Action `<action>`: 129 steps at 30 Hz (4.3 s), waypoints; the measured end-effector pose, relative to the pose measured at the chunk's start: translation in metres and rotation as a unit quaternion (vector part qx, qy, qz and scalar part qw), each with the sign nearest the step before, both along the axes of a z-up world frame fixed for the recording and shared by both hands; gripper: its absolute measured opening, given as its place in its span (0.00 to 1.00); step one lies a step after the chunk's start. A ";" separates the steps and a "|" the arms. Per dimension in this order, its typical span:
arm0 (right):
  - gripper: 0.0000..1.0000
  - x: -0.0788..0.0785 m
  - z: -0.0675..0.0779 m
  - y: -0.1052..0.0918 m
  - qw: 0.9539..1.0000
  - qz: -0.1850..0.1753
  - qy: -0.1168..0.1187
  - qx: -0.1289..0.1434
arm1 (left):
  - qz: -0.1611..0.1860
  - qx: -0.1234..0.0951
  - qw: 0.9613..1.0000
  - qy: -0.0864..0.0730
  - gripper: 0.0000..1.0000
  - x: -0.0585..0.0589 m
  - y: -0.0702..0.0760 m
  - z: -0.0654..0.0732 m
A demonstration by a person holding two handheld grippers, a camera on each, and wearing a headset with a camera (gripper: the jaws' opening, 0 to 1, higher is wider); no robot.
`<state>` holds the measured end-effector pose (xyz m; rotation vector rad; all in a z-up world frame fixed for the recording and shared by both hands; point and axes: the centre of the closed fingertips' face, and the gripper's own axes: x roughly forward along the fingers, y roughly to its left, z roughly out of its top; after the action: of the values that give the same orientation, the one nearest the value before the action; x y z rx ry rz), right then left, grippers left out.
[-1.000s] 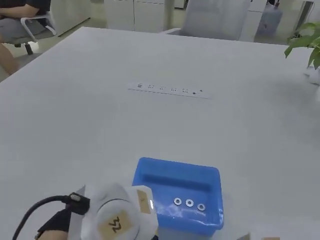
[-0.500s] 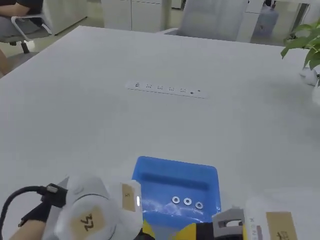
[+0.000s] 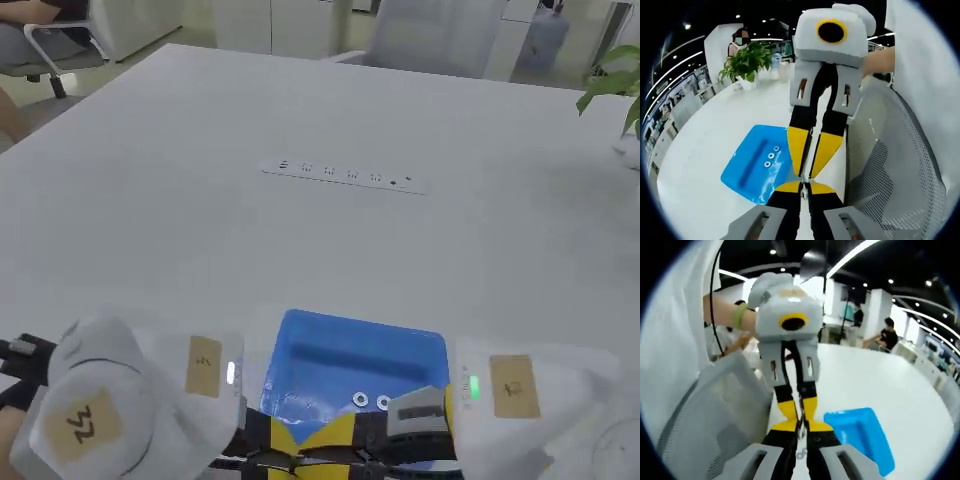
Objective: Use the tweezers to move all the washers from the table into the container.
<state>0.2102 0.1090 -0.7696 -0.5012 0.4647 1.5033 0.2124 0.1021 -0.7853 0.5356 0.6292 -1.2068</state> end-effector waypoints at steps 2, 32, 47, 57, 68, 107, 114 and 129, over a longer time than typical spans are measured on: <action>0.05 0.000 -0.024 -0.013 0.999 -0.015 0.026 -0.043 | -0.003 -0.009 1.000 -0.016 0.00 0.001 -0.001 0.006; 0.06 -0.004 -0.074 -0.013 0.996 -0.042 0.073 -0.027 | -0.093 -0.017 0.995 0.016 0.00 -0.004 -0.031 0.009; 0.07 -0.006 -0.080 -0.011 0.994 -0.038 0.095 -0.028 | -0.095 -0.009 0.995 0.024 0.00 -0.004 -0.029 0.003; 0.07 -0.006 -0.065 -0.009 0.997 -0.035 0.072 -0.017 | -0.088 -0.008 0.996 0.032 0.01 -0.002 -0.030 0.002; 0.05 -0.005 -0.068 -0.012 0.998 -0.034 0.051 -0.026 | -0.060 -0.035 0.997 0.026 0.13 -0.002 -0.031 0.024; 0.02 0.003 -0.034 -0.013 0.993 -0.091 0.070 0.017 | 0.258 -0.171 0.951 -0.020 0.56 0.008 0.023 0.039; 0.02 0.019 -0.002 -0.024 0.986 -0.133 0.087 0.047 | 0.328 -0.182 0.925 -0.053 0.73 0.016 0.047 0.033; 0.03 0.061 0.029 -0.034 0.967 -0.206 0.117 0.092 | 0.371 -0.205 0.901 -0.090 0.83 0.027 0.057 0.043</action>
<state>0.2715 0.0752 -0.7402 -0.0705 0.5687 1.1893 0.2399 0.1594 -0.7420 0.0221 0.3448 -0.5242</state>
